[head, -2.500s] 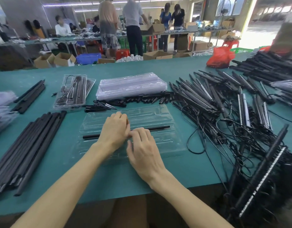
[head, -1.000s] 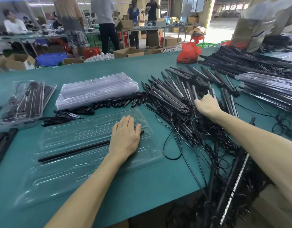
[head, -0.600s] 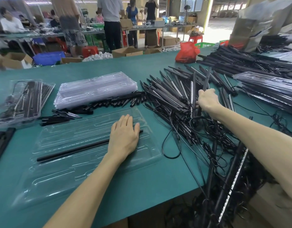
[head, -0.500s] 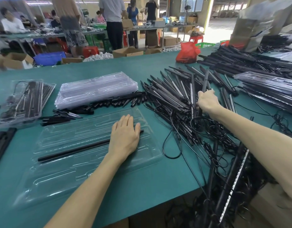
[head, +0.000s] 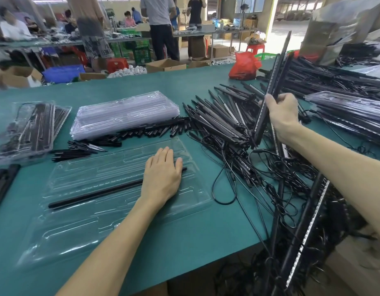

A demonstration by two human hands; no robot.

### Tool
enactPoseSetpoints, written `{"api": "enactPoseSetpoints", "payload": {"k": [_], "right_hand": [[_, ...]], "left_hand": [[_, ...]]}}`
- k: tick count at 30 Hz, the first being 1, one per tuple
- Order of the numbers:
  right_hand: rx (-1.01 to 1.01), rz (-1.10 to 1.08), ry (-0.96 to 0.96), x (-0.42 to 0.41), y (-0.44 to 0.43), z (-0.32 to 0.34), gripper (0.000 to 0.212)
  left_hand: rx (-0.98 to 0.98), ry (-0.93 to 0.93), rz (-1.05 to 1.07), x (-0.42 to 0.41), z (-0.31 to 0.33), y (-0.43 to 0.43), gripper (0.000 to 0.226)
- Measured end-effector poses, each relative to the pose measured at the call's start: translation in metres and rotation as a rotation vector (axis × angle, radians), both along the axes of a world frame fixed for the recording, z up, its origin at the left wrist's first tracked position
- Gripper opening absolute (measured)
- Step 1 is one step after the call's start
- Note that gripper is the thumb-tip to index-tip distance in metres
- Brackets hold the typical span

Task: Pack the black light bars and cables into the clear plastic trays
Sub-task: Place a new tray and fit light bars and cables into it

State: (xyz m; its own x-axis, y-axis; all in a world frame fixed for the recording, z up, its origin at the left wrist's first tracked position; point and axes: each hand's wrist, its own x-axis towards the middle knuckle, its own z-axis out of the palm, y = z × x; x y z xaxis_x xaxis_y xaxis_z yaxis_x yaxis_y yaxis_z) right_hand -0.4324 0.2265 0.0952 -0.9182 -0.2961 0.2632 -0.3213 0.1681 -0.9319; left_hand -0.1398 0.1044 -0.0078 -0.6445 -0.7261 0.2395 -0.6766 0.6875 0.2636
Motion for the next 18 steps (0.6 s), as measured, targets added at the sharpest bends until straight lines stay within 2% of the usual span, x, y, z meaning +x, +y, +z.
{"api": "enactPoseSetpoints", "payload": {"k": [3,6,10,12,15,18], "right_hand": [[-0.064,0.082,0.014,0.007,0.001,0.010,0.022],[-0.099,0.207,0.041,0.019,0.002,0.021,0.028],[-0.082,0.268,0.172,0.035,0.000,0.038,0.014],[-0.085,0.302,0.188,0.043,-0.002,0.045,0.018],[-0.034,0.382,0.238,0.059,-0.006,0.048,0.024],[0.098,0.435,0.358,0.084,-0.012,0.035,0.028]], "left_hand": [[0.002,-0.001,0.000,0.000,0.001,0.000,0.058],[0.003,0.004,-0.001,-0.001,0.000,0.000,0.058],[0.001,0.002,-0.001,-0.001,-0.002,-0.002,0.058],[0.001,-0.002,0.002,-0.001,-0.003,-0.003,0.059],[-0.004,-0.010,0.008,-0.002,-0.005,-0.005,0.061],[-0.011,-0.017,0.008,-0.002,-0.006,-0.005,0.062]]}}
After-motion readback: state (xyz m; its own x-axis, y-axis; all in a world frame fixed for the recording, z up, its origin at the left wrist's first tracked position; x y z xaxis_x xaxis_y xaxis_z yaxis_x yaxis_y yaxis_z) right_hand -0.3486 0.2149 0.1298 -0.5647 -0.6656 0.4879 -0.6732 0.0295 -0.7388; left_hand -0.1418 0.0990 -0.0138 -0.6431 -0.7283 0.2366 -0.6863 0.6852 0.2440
